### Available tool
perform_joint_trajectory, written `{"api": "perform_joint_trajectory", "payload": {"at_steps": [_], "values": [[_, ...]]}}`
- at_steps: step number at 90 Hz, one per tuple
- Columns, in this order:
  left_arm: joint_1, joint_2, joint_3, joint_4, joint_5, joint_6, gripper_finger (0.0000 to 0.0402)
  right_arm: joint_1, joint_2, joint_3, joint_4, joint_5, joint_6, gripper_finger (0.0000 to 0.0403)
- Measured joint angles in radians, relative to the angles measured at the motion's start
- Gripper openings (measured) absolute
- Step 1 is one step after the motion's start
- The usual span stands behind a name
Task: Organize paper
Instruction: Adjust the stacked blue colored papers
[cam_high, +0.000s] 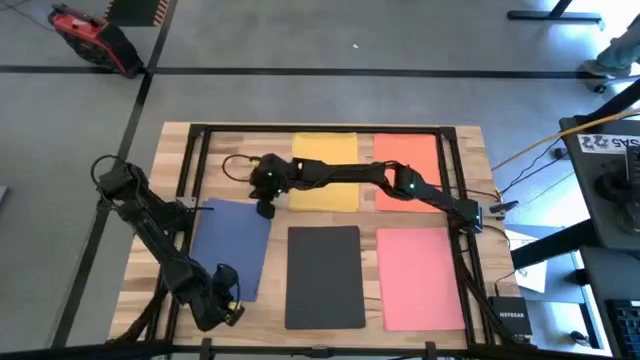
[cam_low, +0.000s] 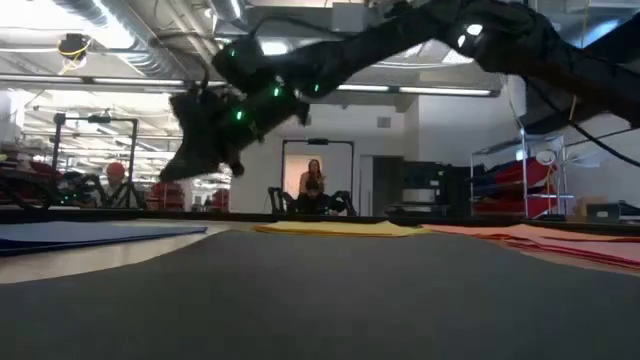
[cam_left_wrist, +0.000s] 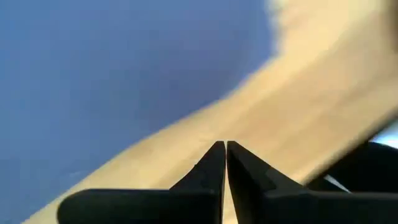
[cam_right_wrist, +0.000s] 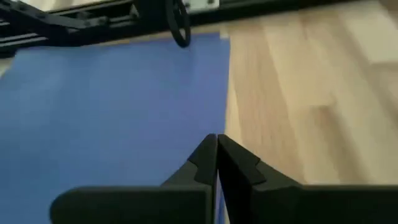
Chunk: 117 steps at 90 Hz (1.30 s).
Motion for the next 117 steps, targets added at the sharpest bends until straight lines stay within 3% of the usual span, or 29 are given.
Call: {"api": "perform_joint_trajectory", "payload": {"at_steps": [18, 33, 56, 67, 78, 92, 106, 117], "values": [[0.063, -0.079, 0.010, -0.080, -0.157, 0.175, 0.0000, -0.001, -0.087, 0.001, -0.196, -0.013, -0.087, 0.0000], [0.183, -0.136, 0.010, -0.106, -0.199, 0.420, 0.0000, 0.005, -0.162, 0.001, -0.338, -0.002, -0.176, 0.0000], [0.306, -0.241, 0.009, 0.003, -0.294, 0.715, 0.0000, 0.038, -0.320, 0.002, -0.427, 0.057, -0.257, 0.0000], [0.323, -0.324, -0.045, 0.138, -0.333, 0.803, 0.0000, 0.065, -0.400, -0.042, -0.432, 0.085, -0.263, 0.0000], [0.337, -0.412, -0.138, 0.310, -0.336, 0.859, 0.0000, 0.095, -0.499, -0.201, -0.402, 0.128, -0.273, 0.0000], [0.382, -0.465, -0.218, 0.379, -0.323, 0.882, 0.0000, 0.122, -0.693, -0.570, -0.273, 0.196, -0.183, 0.0000], [0.488, -0.437, -0.228, 0.352, -0.189, 0.931, 0.0000, 0.157, -0.987, -0.960, -0.146, 0.307, 0.031, 0.0000], [0.589, -0.377, -0.228, 0.326, -0.103, 1.018, 0.0000, 0.206, -1.180, -1.155, -0.125, 0.415, 0.207, 0.0000]]}}
